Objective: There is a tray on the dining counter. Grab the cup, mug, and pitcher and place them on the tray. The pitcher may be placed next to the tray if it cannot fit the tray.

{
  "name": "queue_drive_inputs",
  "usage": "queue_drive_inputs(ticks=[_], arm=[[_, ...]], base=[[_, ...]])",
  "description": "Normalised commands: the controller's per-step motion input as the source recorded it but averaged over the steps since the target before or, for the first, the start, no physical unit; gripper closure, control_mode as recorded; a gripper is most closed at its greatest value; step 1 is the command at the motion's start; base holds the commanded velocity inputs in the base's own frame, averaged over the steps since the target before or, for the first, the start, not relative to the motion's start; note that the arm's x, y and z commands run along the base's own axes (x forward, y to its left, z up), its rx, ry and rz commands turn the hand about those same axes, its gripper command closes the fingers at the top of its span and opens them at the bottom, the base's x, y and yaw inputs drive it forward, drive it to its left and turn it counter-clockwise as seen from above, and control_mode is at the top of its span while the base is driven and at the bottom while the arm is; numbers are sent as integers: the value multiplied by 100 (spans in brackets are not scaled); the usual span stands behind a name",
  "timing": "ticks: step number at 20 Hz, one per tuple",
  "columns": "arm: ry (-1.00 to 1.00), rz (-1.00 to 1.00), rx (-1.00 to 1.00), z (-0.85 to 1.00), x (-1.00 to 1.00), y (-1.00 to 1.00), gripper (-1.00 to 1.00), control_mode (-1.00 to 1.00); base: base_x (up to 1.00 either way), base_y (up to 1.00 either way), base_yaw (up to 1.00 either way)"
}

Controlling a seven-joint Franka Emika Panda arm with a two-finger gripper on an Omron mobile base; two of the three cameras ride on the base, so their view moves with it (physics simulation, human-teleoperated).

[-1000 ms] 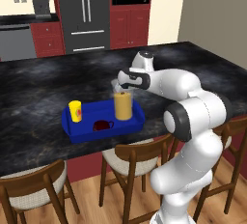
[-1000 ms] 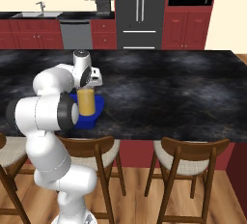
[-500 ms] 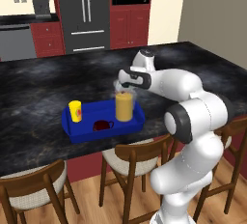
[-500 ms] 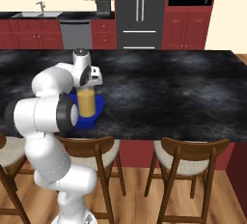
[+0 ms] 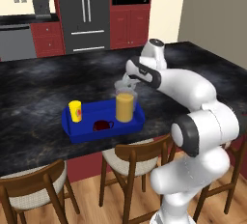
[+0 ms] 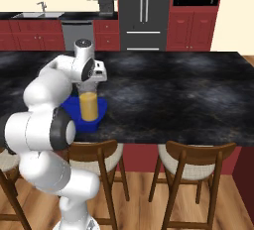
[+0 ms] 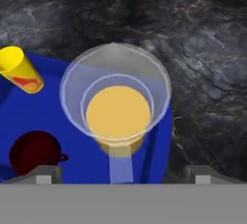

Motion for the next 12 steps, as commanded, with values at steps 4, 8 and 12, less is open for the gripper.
queue_drive_inputs(ticks=[4, 8, 12], arm=[[0, 0, 0, 35, -77, -51, -100, -100], [0, 0, 0, 29, -88, -51, -100, -100], [0, 0, 0, 30, -100, -37, -100, -100]], base=[[0, 0, 0], [0, 0, 0], [0, 0, 0]])
